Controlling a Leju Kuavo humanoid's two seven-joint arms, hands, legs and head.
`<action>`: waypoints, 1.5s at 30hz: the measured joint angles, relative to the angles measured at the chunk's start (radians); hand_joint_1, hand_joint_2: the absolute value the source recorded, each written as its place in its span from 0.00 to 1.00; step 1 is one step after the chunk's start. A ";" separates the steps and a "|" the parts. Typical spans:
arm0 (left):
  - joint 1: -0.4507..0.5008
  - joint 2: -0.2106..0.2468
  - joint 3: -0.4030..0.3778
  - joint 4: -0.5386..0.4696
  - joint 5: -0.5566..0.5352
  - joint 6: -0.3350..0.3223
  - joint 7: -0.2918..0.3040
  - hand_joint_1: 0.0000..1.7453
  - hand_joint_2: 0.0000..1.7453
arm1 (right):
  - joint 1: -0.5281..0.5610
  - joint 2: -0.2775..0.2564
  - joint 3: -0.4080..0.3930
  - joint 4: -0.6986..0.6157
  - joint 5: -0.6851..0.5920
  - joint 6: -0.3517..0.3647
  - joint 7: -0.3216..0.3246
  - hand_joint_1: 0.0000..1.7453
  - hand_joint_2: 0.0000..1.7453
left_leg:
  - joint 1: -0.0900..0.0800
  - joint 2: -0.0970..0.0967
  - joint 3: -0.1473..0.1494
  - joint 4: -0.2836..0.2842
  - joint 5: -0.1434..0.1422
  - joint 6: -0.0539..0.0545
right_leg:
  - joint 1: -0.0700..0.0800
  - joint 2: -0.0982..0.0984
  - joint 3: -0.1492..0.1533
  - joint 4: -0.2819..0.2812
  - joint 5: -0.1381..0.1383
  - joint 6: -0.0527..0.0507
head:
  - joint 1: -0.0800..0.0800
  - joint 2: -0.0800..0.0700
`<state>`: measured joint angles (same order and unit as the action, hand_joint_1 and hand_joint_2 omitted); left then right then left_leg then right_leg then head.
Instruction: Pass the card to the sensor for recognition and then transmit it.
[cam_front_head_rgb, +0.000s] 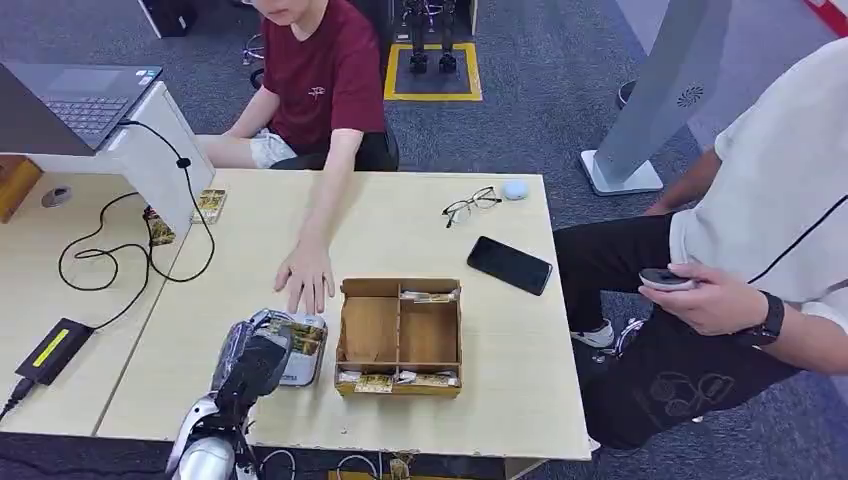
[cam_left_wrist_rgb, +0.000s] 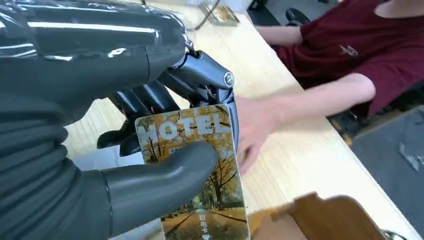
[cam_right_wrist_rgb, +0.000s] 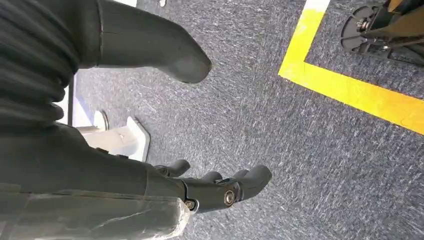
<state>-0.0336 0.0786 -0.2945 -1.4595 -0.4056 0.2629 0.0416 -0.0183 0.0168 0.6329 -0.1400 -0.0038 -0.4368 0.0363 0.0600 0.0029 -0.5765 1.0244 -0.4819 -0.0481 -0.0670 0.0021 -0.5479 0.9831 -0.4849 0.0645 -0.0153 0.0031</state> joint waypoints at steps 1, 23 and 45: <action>-0.007 0.000 0.000 0.010 -0.007 0.007 0.006 1.00 1.00 | 0.000 0.000 0.003 0.000 0.001 0.000 0.001 0.00 1.00 | 0.000 0.000 0.000 0.000 0.000 0.000 | 0.000 0.000 0.000 0.000 0.000 0.000 | 0.000 0.000; -0.023 -0.006 0.001 0.094 -0.038 0.018 0.025 1.00 1.00 | -0.002 0.005 0.022 0.000 0.011 0.003 0.006 0.00 1.00 | 0.000 0.000 0.000 0.000 0.000 0.000 | 0.000 0.000 0.000 0.000 0.000 0.000 | 0.000 0.000; -0.026 -0.031 0.057 0.169 -0.130 0.098 0.030 1.00 1.00 | -0.005 0.006 0.039 0.000 0.014 0.003 0.010 0.00 1.00 | 0.000 0.000 0.000 0.000 0.000 0.000 | 0.000 0.000 0.000 0.000 0.000 0.000 | 0.000 0.000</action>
<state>-0.0594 0.0481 -0.2373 -1.2905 -0.5356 0.3609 0.0721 -0.0235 0.0225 0.6722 -0.1400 0.0107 -0.4337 0.0458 0.0600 0.0029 -0.5764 1.0244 -0.4819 -0.0481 -0.0670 0.0021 -0.5477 0.9831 -0.4849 0.0645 -0.0153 0.0031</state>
